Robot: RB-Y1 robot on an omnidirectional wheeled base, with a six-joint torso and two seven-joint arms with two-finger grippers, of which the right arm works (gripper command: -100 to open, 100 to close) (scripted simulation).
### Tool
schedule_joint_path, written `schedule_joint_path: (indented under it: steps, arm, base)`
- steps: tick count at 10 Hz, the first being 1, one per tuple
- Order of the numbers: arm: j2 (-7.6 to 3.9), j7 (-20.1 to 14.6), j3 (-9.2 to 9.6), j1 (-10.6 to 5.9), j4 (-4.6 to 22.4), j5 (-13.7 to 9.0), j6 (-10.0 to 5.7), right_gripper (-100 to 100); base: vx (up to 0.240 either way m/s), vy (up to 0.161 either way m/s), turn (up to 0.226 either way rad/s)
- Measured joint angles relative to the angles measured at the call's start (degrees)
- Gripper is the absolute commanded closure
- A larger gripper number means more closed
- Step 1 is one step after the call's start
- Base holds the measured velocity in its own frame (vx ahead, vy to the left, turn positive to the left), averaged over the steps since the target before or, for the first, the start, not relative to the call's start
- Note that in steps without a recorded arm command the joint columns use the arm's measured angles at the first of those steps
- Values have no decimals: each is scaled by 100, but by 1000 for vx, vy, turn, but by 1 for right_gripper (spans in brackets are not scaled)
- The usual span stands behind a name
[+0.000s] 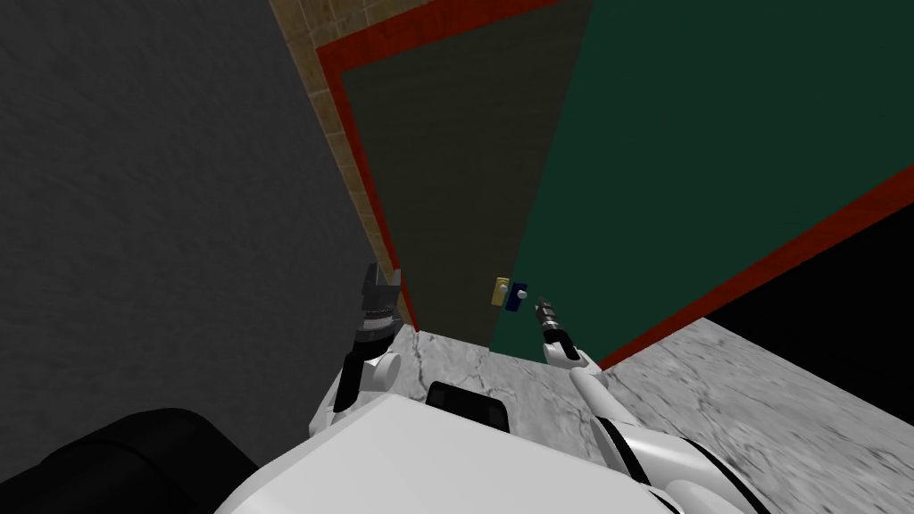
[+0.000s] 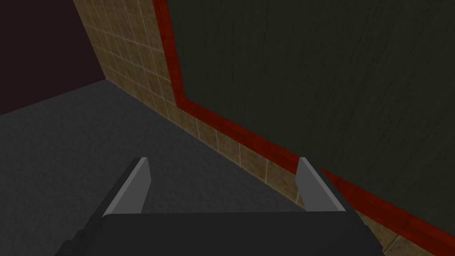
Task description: Pull the door open
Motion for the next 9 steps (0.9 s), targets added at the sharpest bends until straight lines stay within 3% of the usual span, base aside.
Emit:
schedule_joint_path:
  steps: [3, 4, 6, 7, 9]
  arm:
    - [-23, -39, 23, -23, 71, 5, -42, -100]
    - [7, -49, 52, -72, 136, 16, -77, -100]
    - [102, -70, 134, -88, 19, 44, -52, -100]
    - [166, -95, 200, -221, 205, 67, -171, -100]
    - [173, -138, 244, -184, 64, 78, -132, -100]
  base:
    - [-185, -20, 13]
    - [-182, 39, 72]
    - [-172, 86, 100]
    - [-110, 96, 43]
    - [-9, -16, -116]
